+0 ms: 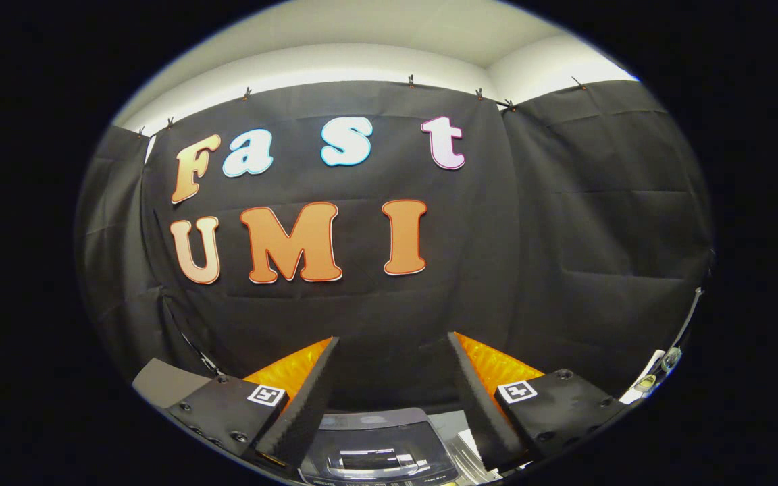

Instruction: Put the clothes into the washing machine and then close the washing machine lid.

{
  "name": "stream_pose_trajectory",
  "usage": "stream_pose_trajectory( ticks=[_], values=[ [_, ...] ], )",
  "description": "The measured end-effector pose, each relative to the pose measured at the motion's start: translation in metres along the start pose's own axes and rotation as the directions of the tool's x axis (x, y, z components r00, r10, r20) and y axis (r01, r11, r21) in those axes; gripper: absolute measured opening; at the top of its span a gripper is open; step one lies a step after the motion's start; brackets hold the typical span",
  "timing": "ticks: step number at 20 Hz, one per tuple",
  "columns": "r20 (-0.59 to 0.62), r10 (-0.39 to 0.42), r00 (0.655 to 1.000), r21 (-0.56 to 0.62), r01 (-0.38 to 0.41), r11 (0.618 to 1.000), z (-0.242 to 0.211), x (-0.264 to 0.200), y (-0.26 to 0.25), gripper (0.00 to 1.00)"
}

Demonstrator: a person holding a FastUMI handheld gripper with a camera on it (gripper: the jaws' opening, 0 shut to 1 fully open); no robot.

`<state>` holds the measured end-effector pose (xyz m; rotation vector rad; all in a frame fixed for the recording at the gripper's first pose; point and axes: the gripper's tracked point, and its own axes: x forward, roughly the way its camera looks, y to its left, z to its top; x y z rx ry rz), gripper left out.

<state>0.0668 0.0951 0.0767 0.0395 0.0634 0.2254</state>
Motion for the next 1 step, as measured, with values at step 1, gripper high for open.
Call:
stream_pose_trajectory(
  ticks=[1],
  values=[
    [0.0,0.001,1.0,0.0,-0.001,1.0,-0.0005,0.0006,0.0012,0.99]
  ],
)
